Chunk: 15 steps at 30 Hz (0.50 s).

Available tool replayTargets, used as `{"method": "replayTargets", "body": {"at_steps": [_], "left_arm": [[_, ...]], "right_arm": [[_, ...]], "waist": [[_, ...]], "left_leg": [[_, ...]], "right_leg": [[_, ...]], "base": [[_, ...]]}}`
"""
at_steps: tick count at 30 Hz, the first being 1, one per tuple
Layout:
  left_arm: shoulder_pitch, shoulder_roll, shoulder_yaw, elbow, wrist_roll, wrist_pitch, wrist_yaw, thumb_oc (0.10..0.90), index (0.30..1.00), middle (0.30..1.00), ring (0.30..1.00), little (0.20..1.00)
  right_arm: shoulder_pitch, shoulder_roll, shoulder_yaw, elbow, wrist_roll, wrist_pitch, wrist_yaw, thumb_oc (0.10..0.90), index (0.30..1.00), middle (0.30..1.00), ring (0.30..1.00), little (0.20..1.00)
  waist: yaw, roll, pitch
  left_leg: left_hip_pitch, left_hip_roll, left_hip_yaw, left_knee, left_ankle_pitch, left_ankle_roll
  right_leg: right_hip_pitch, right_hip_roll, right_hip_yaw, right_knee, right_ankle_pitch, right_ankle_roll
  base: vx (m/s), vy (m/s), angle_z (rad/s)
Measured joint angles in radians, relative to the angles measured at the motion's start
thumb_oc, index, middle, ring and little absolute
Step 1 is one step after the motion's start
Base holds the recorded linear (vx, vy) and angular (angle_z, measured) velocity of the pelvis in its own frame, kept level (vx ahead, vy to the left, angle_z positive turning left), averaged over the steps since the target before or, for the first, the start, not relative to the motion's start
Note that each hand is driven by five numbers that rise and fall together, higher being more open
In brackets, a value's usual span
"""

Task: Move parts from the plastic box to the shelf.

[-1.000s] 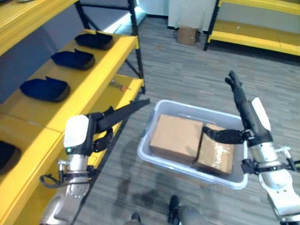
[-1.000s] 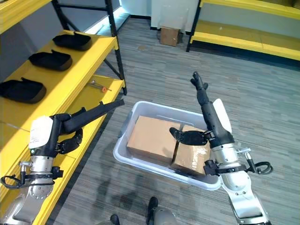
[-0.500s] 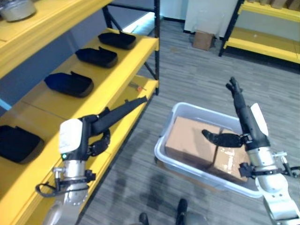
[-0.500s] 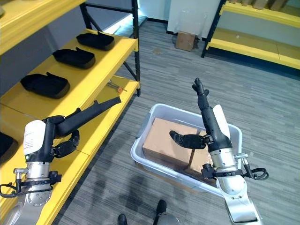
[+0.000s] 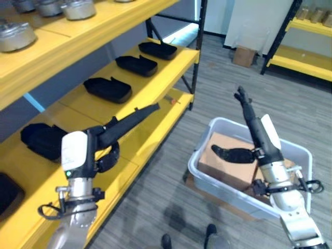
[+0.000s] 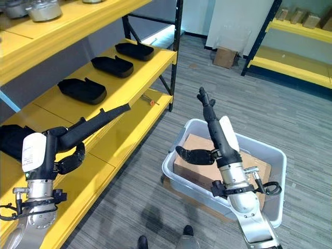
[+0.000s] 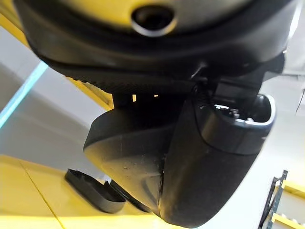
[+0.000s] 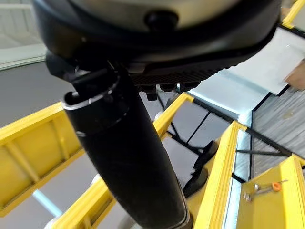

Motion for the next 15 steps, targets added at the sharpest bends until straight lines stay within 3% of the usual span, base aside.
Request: {"method": "replayTargets", "body": {"at_steps": [1, 2, 4, 6, 9, 12, 15], "left_arm": [[0.003, 0.000, 0.000, 0.000, 0.000, 0.006, 0.000, 0.400, 0.300, 0.300, 0.300, 0.300], [0.008, -0.002, 0.000, 0.000, -0.001, 0.009, 0.000, 0.400, 0.300, 0.300, 0.300, 0.300], [0.018, -0.004, 0.000, 0.001, -0.001, 0.011, -0.007, 0.400, 0.300, 0.300, 0.300, 0.300], [0.018, -0.005, 0.000, 0.003, -0.001, 0.011, -0.007, 0.400, 0.300, 0.300, 0.300, 0.300], [0.023, -0.011, 0.000, 0.003, -0.001, 0.011, -0.007, 0.400, 0.300, 0.300, 0.300, 0.300], [0.032, -0.014, 0.000, 0.003, -0.001, 0.011, -0.008, 0.400, 0.300, 0.300, 0.300, 0.300], [0.057, -0.049, -0.023, 0.005, -0.013, 0.011, -0.014, 0.400, 0.300, 0.300, 0.300, 0.300]], "right_arm": [[0.000, 0.000, 0.002, 0.000, -0.008, 0.000, 0.001, 0.900, 1.000, 1.000, 1.000, 1.000], [-0.004, -0.003, 0.001, 0.000, -0.011, -0.001, 0.002, 0.900, 1.000, 1.000, 1.000, 1.000], [-0.027, -0.007, 0.002, 0.001, -0.011, 0.000, 0.005, 0.900, 1.000, 1.000, 1.000, 1.000], [-0.029, -0.007, 0.002, 0.001, -0.011, -0.001, 0.005, 0.900, 1.000, 1.000, 1.000, 1.000], [-0.034, -0.018, 0.006, 0.001, -0.010, -0.003, 0.006, 0.900, 1.000, 1.000, 1.000, 1.000], [-0.034, -0.054, 0.005, 0.000, -0.013, -0.004, 0.006, 0.900, 1.000, 1.000, 1.000, 1.000], [-0.030, -0.056, 0.005, 0.001, -0.006, -0.005, 0.007, 0.900, 1.000, 1.000, 1.000, 1.000]], "waist": [[0.002, -0.008, -0.006], [0.008, -0.025, -0.018], [0.004, -0.026, -0.020], [0.001, -0.028, -0.022], [0.011, -0.014, -0.035], [0.033, 0.001, -0.042], [0.031, 0.030, -0.042]], "left_leg": [[-0.003, 0.005, -0.012, 0.000, 0.004, -0.004], [-0.010, -0.003, -0.016, 0.001, 0.008, -0.009], [-0.020, -0.006, -0.029, -0.003, 0.019, -0.017], [-0.026, 0.005, -0.049, -0.003, 0.034, -0.031], [-0.030, 0.038, -0.093, -0.070, 0.078, -0.080], [-0.044, 0.056, -0.108, -0.102, 0.107, -0.099], [-0.067, 0.062, -0.157, -0.097, 0.112, -0.100]], "right_leg": [[0.009, 0.051, -0.002, 0.048, -0.051, -0.005], [0.044, 0.081, -0.037, 0.018, -0.083, -0.040], [0.089, 0.094, -0.030, -0.077, -0.073, -0.057], [0.099, 0.121, 0.038, -0.098, -0.067, -0.066], [0.152, 0.159, 0.009, -0.236, 0.004, -0.084], [0.156, 0.182, 0.000, -0.287, 0.041, -0.106], [0.157, 0.188, -0.053, -0.288, 0.037, -0.115]], "base": [[-0.03, -0.022, 0.15], [-0.02, -0.042, 0.06], [-0.04, -0.051, 0.17], [-0.06, -0.110, 0.25], [-0.07, -0.151, 0.31], [-0.06, -0.127, 0.20], [-0.07, -0.072, 0.46]]}}
